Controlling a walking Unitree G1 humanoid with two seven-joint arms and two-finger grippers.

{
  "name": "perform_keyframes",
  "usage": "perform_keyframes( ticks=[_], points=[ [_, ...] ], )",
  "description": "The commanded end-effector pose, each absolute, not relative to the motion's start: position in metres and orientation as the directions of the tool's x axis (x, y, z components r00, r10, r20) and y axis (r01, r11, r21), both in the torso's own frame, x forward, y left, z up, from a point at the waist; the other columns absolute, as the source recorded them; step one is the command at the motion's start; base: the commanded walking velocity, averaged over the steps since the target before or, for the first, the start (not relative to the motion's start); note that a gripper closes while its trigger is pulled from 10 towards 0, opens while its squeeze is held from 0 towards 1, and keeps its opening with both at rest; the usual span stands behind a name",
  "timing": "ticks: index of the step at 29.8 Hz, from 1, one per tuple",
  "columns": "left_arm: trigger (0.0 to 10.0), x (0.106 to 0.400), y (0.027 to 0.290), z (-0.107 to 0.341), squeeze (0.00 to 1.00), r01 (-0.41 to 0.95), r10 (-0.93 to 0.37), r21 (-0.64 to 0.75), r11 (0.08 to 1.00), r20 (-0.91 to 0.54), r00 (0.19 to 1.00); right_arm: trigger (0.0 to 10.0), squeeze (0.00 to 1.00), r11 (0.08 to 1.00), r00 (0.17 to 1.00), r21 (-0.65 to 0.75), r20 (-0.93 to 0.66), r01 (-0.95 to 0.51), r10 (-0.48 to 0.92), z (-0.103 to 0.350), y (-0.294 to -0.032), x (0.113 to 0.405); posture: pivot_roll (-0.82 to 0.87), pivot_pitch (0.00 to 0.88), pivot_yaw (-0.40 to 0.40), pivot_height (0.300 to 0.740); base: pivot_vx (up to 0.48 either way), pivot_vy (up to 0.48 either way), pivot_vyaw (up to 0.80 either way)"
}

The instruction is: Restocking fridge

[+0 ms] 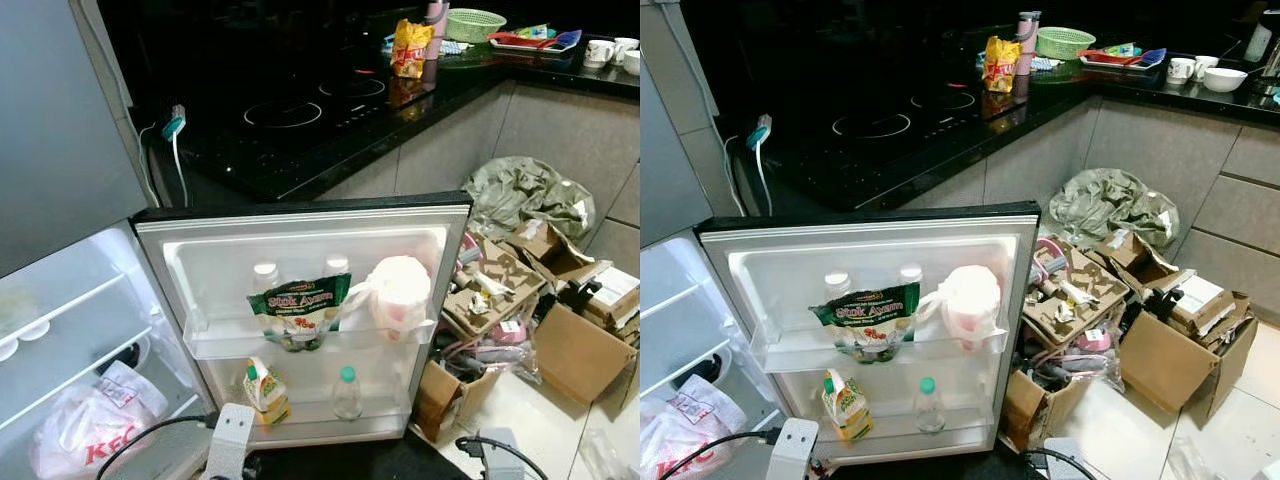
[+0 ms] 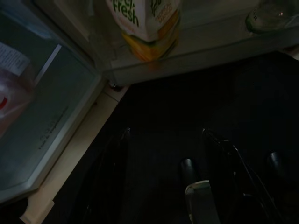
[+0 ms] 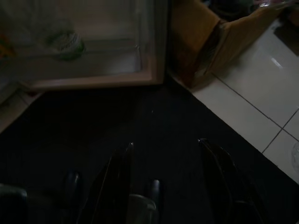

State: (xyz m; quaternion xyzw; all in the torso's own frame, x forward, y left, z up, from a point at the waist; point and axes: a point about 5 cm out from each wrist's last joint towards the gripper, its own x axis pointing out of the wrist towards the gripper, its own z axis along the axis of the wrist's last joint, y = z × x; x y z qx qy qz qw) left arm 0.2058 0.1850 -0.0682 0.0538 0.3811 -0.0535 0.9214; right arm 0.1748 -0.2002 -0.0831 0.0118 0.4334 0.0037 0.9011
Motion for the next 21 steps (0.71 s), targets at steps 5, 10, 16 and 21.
perform_keyframes(
  ticks=[5,10,16,21],
  points=[
    [10.0,0.2101,0.1820,-0.0660,0.00,0.139,-0.067,0.047,0.989,-0.699,0.712,10.0,0.00,0.998,0.650,0.053,-0.760,0.040,0.014,-0.0810,-0.1973,0.1790,-0.02,0.000,0.039,0.740,0.000,0.000,0.00],
    [10.0,0.2080,0.1800,-0.0675,0.00,0.127,-0.069,0.031,0.991,-0.703,0.708,10.0,0.00,0.999,0.642,0.012,-0.767,0.042,-0.018,-0.0822,-0.1984,0.1767,-0.02,0.000,0.035,0.740,0.000,0.000,0.00],
    [10.0,0.2121,0.1766,-0.0655,0.00,0.130,-0.062,0.046,0.990,-0.693,0.718,10.0,0.00,0.999,0.647,0.019,-0.763,0.049,-0.017,-0.0817,-0.1997,0.1769,-0.04,0.000,0.028,0.740,0.000,0.000,0.00],
    [10.0,0.2144,0.1769,-0.0639,0.00,0.132,-0.061,0.051,0.990,-0.685,0.726,10.0,0.00,0.999,0.651,0.011,-0.759,0.042,-0.019,-0.0803,-0.2008,0.1792,-0.04,0.000,0.024,0.740,0.000,0.000,0.00]
  ],
)
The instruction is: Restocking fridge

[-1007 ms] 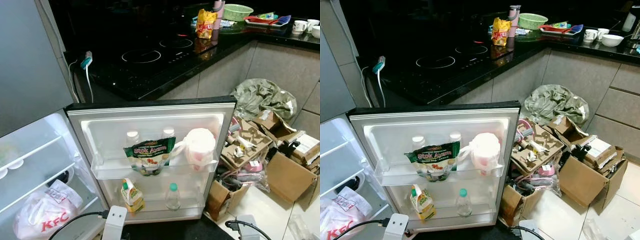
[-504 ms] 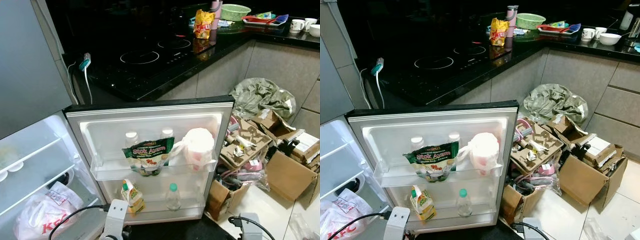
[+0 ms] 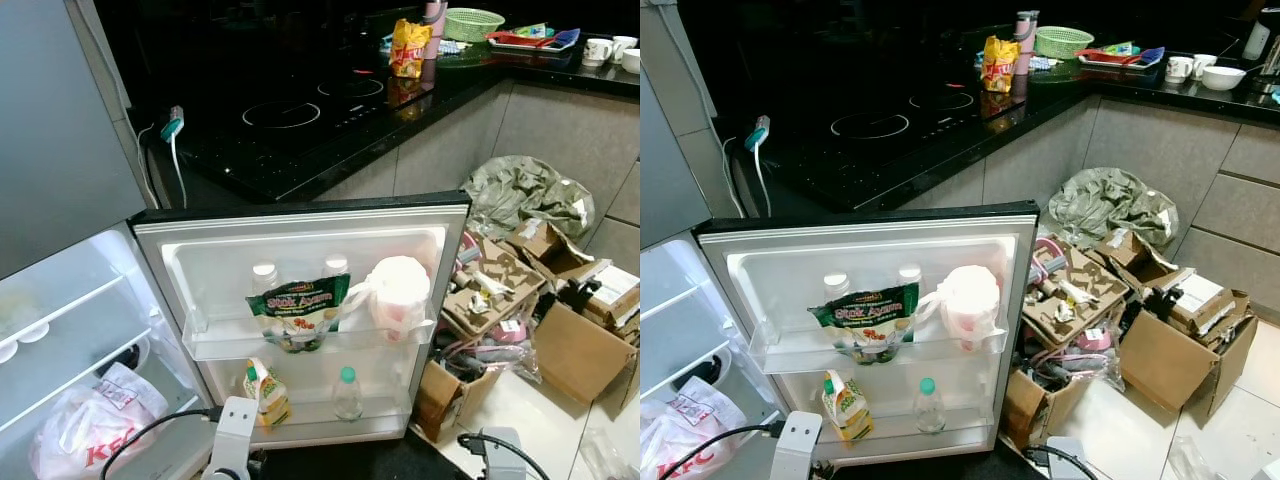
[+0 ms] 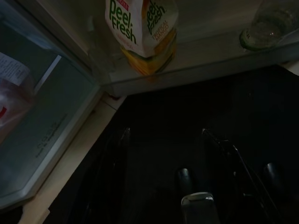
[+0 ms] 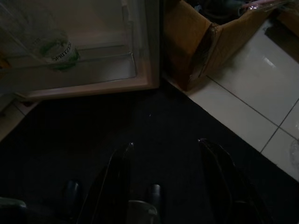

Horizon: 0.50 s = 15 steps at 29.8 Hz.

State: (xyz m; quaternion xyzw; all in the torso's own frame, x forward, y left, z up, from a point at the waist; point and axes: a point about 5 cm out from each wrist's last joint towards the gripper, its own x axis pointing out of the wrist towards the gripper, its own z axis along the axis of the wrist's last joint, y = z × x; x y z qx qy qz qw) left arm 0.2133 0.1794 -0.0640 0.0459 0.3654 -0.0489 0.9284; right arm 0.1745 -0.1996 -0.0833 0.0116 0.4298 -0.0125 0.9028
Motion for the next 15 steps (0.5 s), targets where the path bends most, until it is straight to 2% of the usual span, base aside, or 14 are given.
perform_keyframes(
  ticks=[1,8,15],
  points=[
    [10.0,0.215,0.178,-0.063,0.00,0.131,-0.060,0.053,0.990,-0.683,0.728,10.0,0.00,0.999,0.651,0.014,-0.759,0.037,-0.014,-0.080,-0.200,0.180,-0.04,0.000,0.018,0.740,0.000,0.000,0.00],
    [10.0,0.217,0.192,-0.059,0.00,0.107,-0.032,0.073,0.992,-0.662,0.749,10.0,0.00,0.997,0.628,-0.002,-0.777,-0.075,0.046,-0.082,-0.188,0.180,-0.03,0.000,-0.002,0.740,0.000,0.000,0.00],
    [10.0,0.220,0.189,-0.058,0.00,0.116,-0.038,0.077,0.990,-0.654,0.756,10.0,0.00,0.997,0.617,0.021,-0.785,-0.068,0.058,-0.081,-0.192,0.183,-0.03,0.000,-0.002,0.740,0.000,0.000,0.00]
  ],
)
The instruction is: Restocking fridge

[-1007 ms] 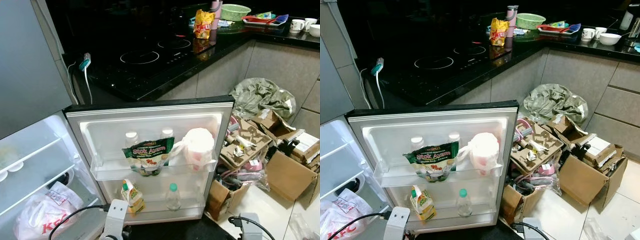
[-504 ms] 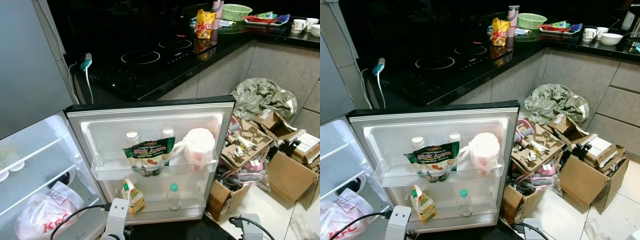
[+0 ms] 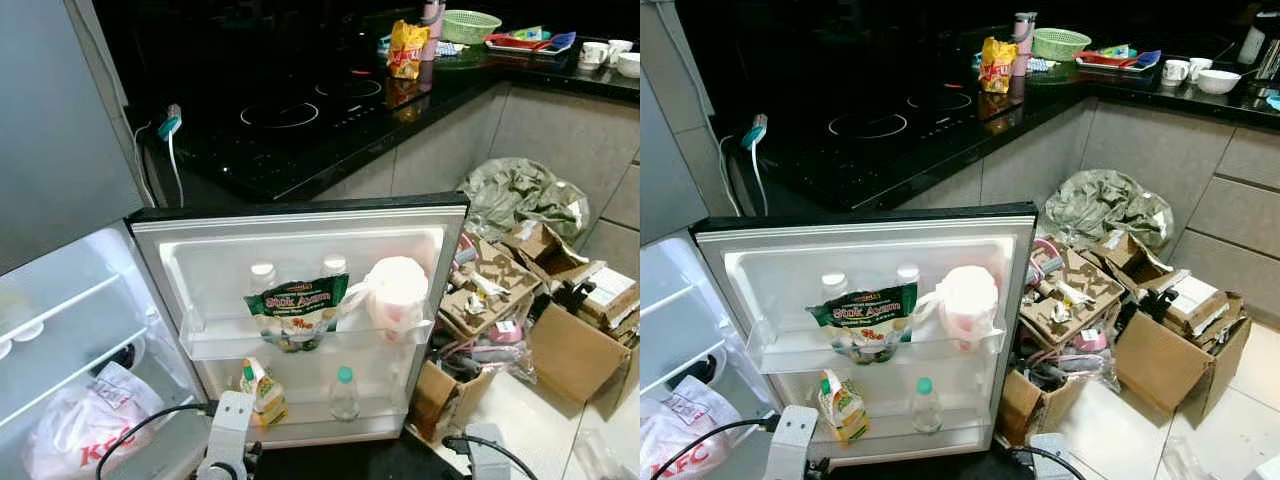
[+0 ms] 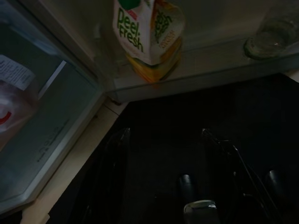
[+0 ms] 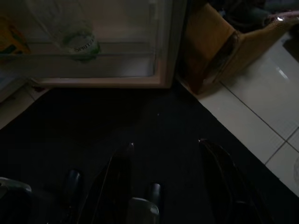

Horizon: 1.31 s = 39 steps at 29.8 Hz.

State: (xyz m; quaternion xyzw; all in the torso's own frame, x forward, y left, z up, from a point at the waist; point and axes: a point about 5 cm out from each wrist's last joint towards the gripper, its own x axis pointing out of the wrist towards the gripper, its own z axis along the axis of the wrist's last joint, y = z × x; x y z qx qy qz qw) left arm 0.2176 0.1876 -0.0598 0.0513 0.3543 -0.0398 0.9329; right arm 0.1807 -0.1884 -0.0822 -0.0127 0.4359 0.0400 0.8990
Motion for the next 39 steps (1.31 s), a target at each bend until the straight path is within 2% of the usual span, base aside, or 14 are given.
perform_keyframes(
  ticks=[1,3,7,15,17,18,21,29,32,39],
  points=[
    [10.0,0.220,0.189,-0.058,0.00,0.116,-0.038,0.077,0.990,-0.654,0.756,10.0,0.00,0.997,0.617,0.021,-0.785,-0.068,0.058,-0.081,-0.192,0.183,-0.03,0.000,-0.002,0.740,0.000,0.000,0.00],
    [10.0,0.222,0.178,-0.058,0.00,0.195,-0.088,0.090,0.977,-0.659,0.747,10.0,0.00,1.000,0.620,0.023,-0.784,-0.009,0.023,-0.079,-0.202,0.183,-0.02,0.000,0.017,0.740,0.000,0.000,0.00],
    [10.0,0.227,0.178,-0.055,0.00,0.233,-0.107,0.102,0.967,-0.667,0.737,10.0,0.00,0.999,0.626,-0.007,-0.779,0.036,-0.028,-0.079,-0.206,0.182,-0.05,0.000,0.056,0.740,0.000,0.000,0.00],
    [10.0,0.227,0.179,-0.055,0.00,0.232,-0.106,0.102,0.967,-0.669,0.736,10.0,0.00,0.999,0.627,-0.008,-0.778,0.043,-0.033,-0.079,-0.205,0.183,-0.05,0.000,0.063,0.740,0.000,0.000,0.00],
    [10.0,0.227,0.183,-0.055,0.00,0.190,-0.082,0.091,0.978,-0.667,0.741,10.0,0.00,0.999,0.637,-0.012,-0.770,0.047,-0.039,-0.079,-0.202,0.183,-0.07,0.020,0.081,0.740,0.000,0.000,0.00],
    [10.0,0.227,0.189,-0.054,0.00,0.153,-0.061,0.084,0.985,-0.658,0.750,10.0,0.00,0.999,0.636,-0.008,-0.772,0.031,-0.026,-0.081,-0.197,0.181,-0.05,0.025,0.043,0.740,0.000,0.000,0.00],
    [10.0,0.224,0.197,-0.054,0.00,0.091,-0.021,0.074,0.993,-0.655,0.756,10.0,0.00,1.000,0.617,-0.017,-0.787,-0.004,-0.011,-0.085,-0.194,0.174,-0.06,0.010,0.040,0.740,0.000,0.000,0.00],
    [10.0,0.224,0.198,-0.055,0.00,0.103,-0.025,0.080,0.992,-0.657,0.753,10.0,0.00,1.000,0.606,-0.028,-0.795,-0.013,-0.014,-0.085,-0.200,0.171,-0.06,0.004,0.035,0.740,0.000,0.000,0.00],
    [10.0,0.225,0.193,-0.055,0.00,0.120,-0.037,0.081,0.989,-0.661,0.749,10.0,0.00,0.999,0.607,-0.031,-0.794,0.012,-0.032,-0.084,-0.204,0.172,-0.07,0.000,0.063,0.740,0.000,0.000,0.00],
    [10.0,0.222,0.185,-0.058,0.00,0.134,-0.056,0.064,0.989,-0.672,0.739,10.0,0.00,0.998,0.613,-0.067,-0.789,-0.006,-0.049,-0.081,-0.211,0.176,-0.06,0.000,0.048,0.740,0.000,0.000,0.00]
  ],
)
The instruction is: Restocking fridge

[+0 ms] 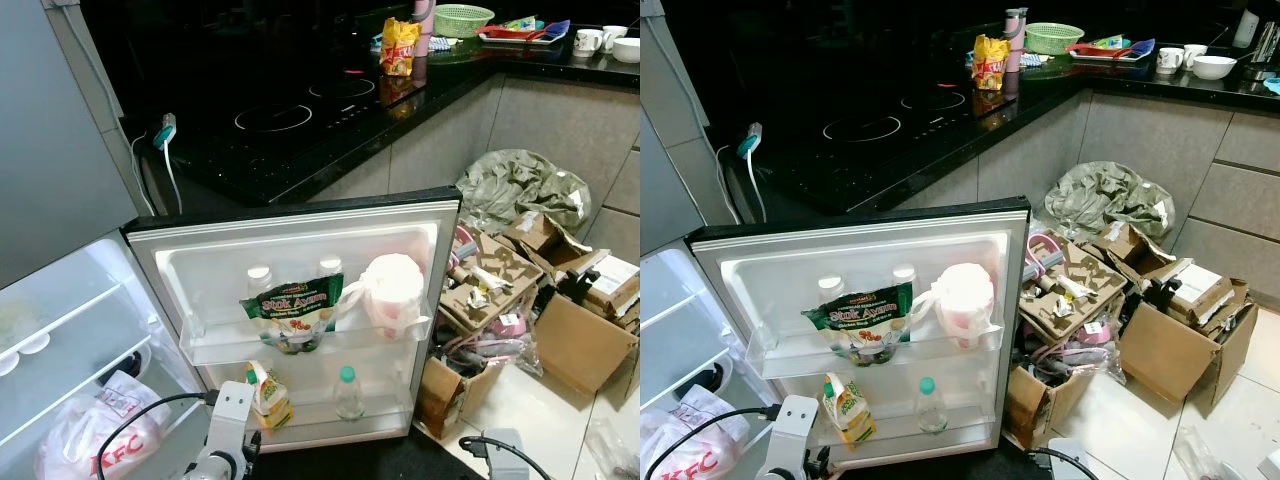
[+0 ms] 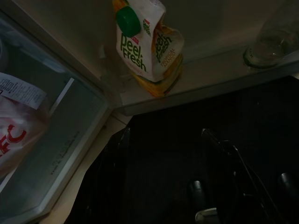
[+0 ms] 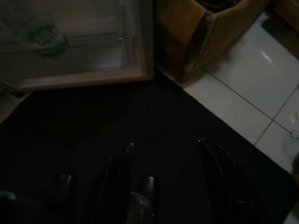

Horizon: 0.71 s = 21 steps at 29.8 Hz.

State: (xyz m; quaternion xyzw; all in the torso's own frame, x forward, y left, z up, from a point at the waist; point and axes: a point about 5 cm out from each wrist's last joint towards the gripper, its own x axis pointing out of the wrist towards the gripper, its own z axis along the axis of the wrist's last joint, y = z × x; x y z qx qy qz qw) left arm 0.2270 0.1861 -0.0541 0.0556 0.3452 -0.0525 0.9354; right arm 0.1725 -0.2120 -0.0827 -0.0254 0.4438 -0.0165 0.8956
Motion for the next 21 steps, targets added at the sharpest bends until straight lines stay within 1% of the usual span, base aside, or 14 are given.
perform_keyframes(
  ticks=[1,7,11,15,21],
  points=[
    [10.0,0.219,0.186,-0.060,0.00,0.118,-0.046,0.061,0.991,-0.677,0.734,10.0,0.00,0.997,0.615,-0.073,-0.786,-0.010,-0.052,-0.080,-0.213,0.178,-0.06,0.000,0.043,0.740,0.000,0.000,0.00],
    [10.0,0.212,0.193,-0.063,0.00,0.058,-0.002,0.059,0.997,-0.683,0.731,10.0,0.00,0.996,0.617,-0.087,-0.785,-0.016,-0.059,-0.077,-0.220,0.181,-0.04,0.002,0.017,0.740,0.000,0.000,0.00],
    [10.0,0.211,0.193,-0.063,0.00,0.051,0.003,0.059,0.997,-0.682,0.731,10.0,0.00,0.995,0.615,-0.101,-0.785,-0.007,-0.075,-0.077,-0.224,0.179,-0.02,0.007,0.012,0.740,0.000,0.000,0.00],
    [10.0,0.212,0.194,-0.063,0.00,0.062,-0.001,0.065,0.996,-0.684,0.730,10.0,0.00,0.997,0.613,-0.079,-0.788,-0.006,-0.059,-0.081,-0.214,0.176,-0.03,0.015,0.023,0.740,0.000,0.000,0.00],
    [10.0,0.211,0.192,-0.064,0.00,0.069,-0.005,0.065,0.995,-0.689,0.725,10.0,0.00,0.997,0.614,-0.073,-0.788,-0.008,-0.053,-0.081,-0.209,0.177,-0.03,0.022,0.022,0.740,0.000,0.000,0.00]
  ],
)
